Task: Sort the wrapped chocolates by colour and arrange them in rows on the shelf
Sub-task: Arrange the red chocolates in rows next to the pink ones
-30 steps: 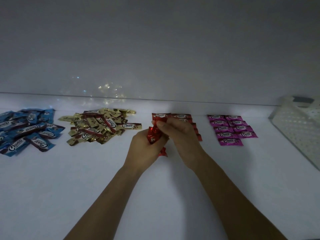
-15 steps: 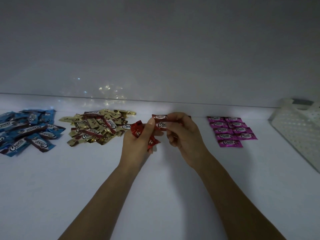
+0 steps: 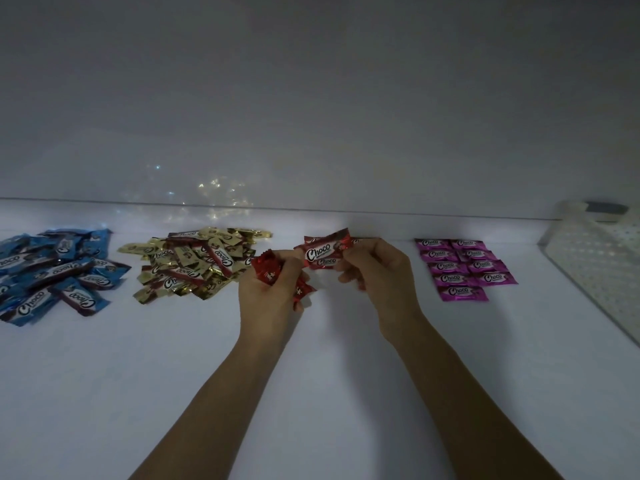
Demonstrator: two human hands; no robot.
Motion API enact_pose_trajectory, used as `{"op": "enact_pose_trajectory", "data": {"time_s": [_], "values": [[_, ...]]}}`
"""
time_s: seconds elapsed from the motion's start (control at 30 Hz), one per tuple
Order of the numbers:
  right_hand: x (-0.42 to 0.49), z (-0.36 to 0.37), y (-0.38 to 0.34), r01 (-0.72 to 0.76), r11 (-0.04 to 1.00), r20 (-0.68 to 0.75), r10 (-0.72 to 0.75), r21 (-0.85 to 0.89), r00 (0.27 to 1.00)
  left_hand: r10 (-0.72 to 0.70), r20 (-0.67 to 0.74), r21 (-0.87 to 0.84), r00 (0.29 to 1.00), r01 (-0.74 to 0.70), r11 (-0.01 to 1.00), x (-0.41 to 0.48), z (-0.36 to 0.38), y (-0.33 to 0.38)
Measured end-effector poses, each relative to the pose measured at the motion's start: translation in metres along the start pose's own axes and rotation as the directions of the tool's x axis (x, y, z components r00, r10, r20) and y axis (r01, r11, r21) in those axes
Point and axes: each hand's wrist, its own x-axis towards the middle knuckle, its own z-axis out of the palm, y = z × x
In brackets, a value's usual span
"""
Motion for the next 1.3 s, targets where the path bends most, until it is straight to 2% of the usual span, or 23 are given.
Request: {"op": "enact_pose_trajectory", "data": {"time_s": [0.07, 0.13, 0.2, 0.27, 0.33, 0.4, 0.47, 0.53, 0.7, 0.87, 1.03, 1.2, 1.3], "values": [[0.001, 0.000, 0.003, 0.000, 0.992, -0.024, -0.003, -0.128, 1.000, 0.023, -0.050, 0.039, 0.998, -0.021, 0.999, 0.001, -0.001, -0.002], [0.003, 0.000, 0.010, 0.061, 0.941, -0.062, -0.086, -0.333, 0.994, 0.054, -0.077, 0.103, 0.996, -0.046, 0.994, 0.003, -0.003, -0.006], [0.005, -0.003, 0.015, 0.244, 0.779, -0.057, -0.337, -0.578, 0.940, 0.094, -0.083, 0.177, 0.992, -0.078, 0.981, 0.004, -0.004, -0.010], [0.005, -0.004, 0.020, 0.460, 0.551, 0.110, -0.552, -0.696, 0.827, 0.125, -0.074, 0.228, 0.989, -0.106, 0.968, 0.005, -0.004, -0.013], [0.005, -0.002, 0.024, 0.570, 0.369, 0.298, -0.579, -0.734, 0.759, 0.149, -0.064, 0.268, 0.987, -0.127, 0.955, 0.006, -0.006, -0.017], [0.004, 0.002, 0.028, 0.603, 0.285, 0.373, -0.571, -0.745, 0.731, 0.154, -0.041, 0.298, 0.987, -0.135, 0.945, 0.008, -0.008, -0.019], [0.006, 0.001, 0.029, 0.591, 0.262, 0.355, -0.593, -0.763, 0.722, 0.140, -0.014, 0.314, 0.990, -0.129, 0.941, 0.009, -0.007, -0.019], [0.007, -0.001, 0.029, 0.569, 0.282, 0.335, -0.581, -0.772, 0.742, 0.127, 0.004, 0.324, 0.992, -0.121, 0.938, 0.009, -0.007, -0.019], [0.002, 0.002, 0.030, 0.571, 0.394, 0.439, -0.379, -0.720, 0.815, 0.114, 0.050, 0.374, 0.992, -0.124, 0.919, 0.010, -0.006, -0.023], [0.006, 0.000, 0.032, 0.511, 0.375, 0.371, -0.385, -0.774, 0.845, 0.122, -0.018, 0.318, 0.992, -0.109, 0.942, 0.008, -0.005, -0.022], [0.001, -0.002, 0.026, 0.472, 0.386, 0.362, -0.325, -0.793, 0.874, 0.095, -0.067, 0.298, 0.993, -0.071, 0.952, 0.011, -0.005, -0.020], [0.002, -0.004, 0.023, 0.503, 0.288, 0.395, -0.359, -0.815, 0.846, 0.082, -0.086, 0.271, 0.993, -0.055, 0.961, 0.011, -0.005, -0.019], [-0.002, 0.000, 0.025, 0.537, 0.169, 0.435, -0.413, -0.827, 0.800, 0.077, -0.104, 0.282, 0.992, -0.045, 0.958, 0.011, -0.004, -0.018]]}}
